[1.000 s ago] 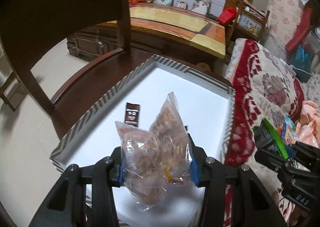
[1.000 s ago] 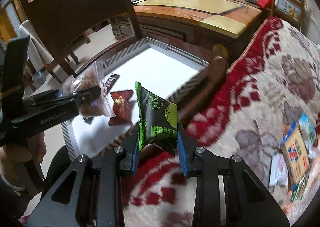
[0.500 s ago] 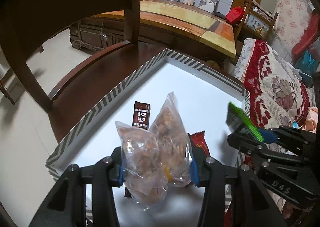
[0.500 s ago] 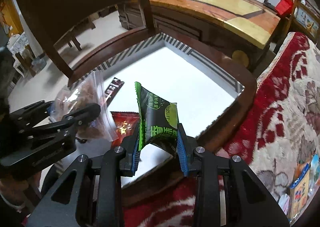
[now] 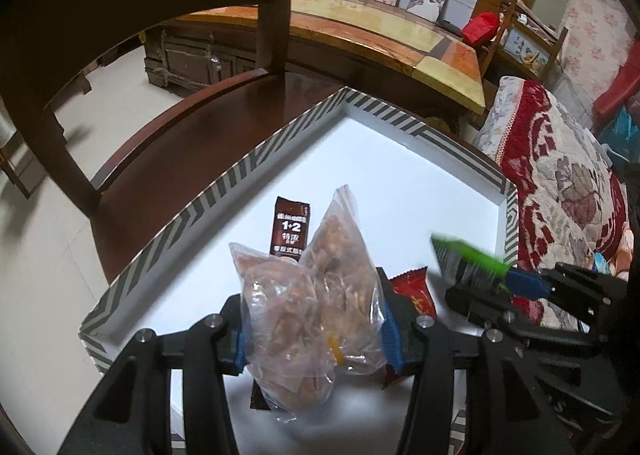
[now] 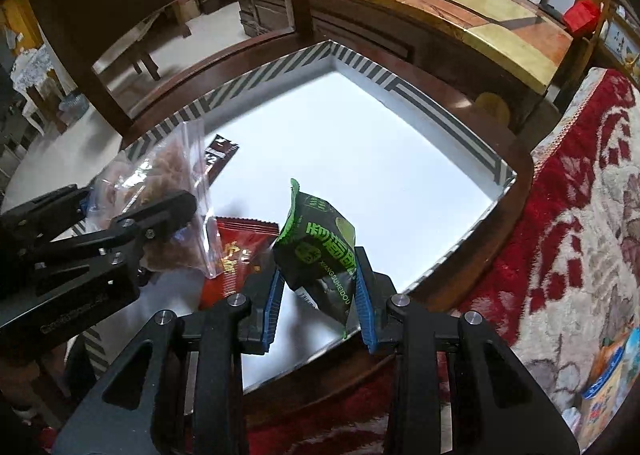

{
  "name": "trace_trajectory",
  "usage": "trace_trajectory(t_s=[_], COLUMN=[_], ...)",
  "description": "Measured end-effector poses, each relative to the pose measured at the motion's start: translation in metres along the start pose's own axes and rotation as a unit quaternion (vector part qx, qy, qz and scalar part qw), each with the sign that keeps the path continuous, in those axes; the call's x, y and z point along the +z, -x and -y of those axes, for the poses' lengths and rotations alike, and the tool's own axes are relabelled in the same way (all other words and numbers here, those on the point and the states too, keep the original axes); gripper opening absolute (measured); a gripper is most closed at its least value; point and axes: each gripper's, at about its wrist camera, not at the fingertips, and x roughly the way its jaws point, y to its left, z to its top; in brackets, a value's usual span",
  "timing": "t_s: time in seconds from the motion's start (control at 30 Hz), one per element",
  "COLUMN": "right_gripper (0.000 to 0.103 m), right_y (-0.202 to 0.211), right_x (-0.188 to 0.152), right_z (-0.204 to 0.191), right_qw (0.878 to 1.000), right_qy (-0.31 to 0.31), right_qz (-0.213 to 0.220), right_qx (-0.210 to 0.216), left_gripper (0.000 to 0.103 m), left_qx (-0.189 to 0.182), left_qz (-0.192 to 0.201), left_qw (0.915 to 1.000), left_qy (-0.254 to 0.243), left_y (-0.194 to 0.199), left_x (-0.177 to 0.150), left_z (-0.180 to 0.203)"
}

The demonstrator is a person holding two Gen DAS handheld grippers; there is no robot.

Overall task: Organize snacks
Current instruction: 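Lower the nut bag into the tray with left gripper while right carries the green packet, then release both packets into the tray and move both grippers back over the blanket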

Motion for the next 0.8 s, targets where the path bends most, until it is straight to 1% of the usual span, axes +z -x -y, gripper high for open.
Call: trace_trajectory(t_s=[0.03, 0.07, 0.13, 0.2, 0.27, 0.33, 0.43, 0.53, 0.7, 0.8], right_gripper=[0.042, 0.048, 0.049, 0.049, 0.049, 0.049, 0.049, 0.049, 0.049, 0.049], right_y=[0.001, 0.002, 0.006, 0.011, 0.018, 0.025, 0.039, 0.052, 0.075, 0.091], right_x=[-0.001, -0.003, -0.006, -0.009, -0.014, -0.02, -0.03, -0.043, -0.071, -0.09], right_z=[0.0, 0.001, 0.002, 0.004, 0.004, 0.002, 0.002, 0.007, 0.025, 0.04], right_qw=[1.0, 1.0, 1.0, 0.999, 0.997, 0.996, 0.995, 0.992, 0.988, 0.984], right_qy=[-0.004, -0.008, -0.018, -0.033, -0.044, -0.051, -0.058, -0.079, -0.113, -0.135], right_qz=[0.001, 0.004, 0.011, 0.017, 0.022, 0.03, 0.046, 0.057, 0.076, 0.09], right_qx=[0.005, 0.008, 0.017, 0.035, 0.052, 0.066, 0.071, 0.083, 0.078, 0.068], left_gripper=[0.055, 0.056, 0.058, 0.062, 0.071, 0.076, 0.082, 0.084, 0.086, 0.088], left_qx=[0.001, 0.003, 0.007, 0.013, 0.017, 0.019, 0.017, 0.015, -0.006, -0.023], left_qz=[-0.002, -0.003, -0.005, -0.005, -0.002, 0.005, 0.019, 0.026, 0.036, 0.034], left_qw=[1.0, 1.0, 1.0, 0.9999, 0.9998, 0.9997, 0.9996, 0.9996, 0.9989, 0.9982], left_qy=[0.002, 0.003, 0.003, 0.003, 0.009, 0.014, 0.012, -0.004, -0.028, -0.043], left_y=[0.0, 0.0, 0.0, 0.002, 0.006, 0.012, 0.024, 0.033, 0.048, 0.053], left_x=[0.0, -0.001, -0.003, -0.004, -0.004, -0.005, -0.006, -0.008, -0.015, -0.021], left_z=[-0.001, -0.001, -0.001, -0.001, -0.003, -0.006, -0.004, 0.005, 0.032, 0.053])
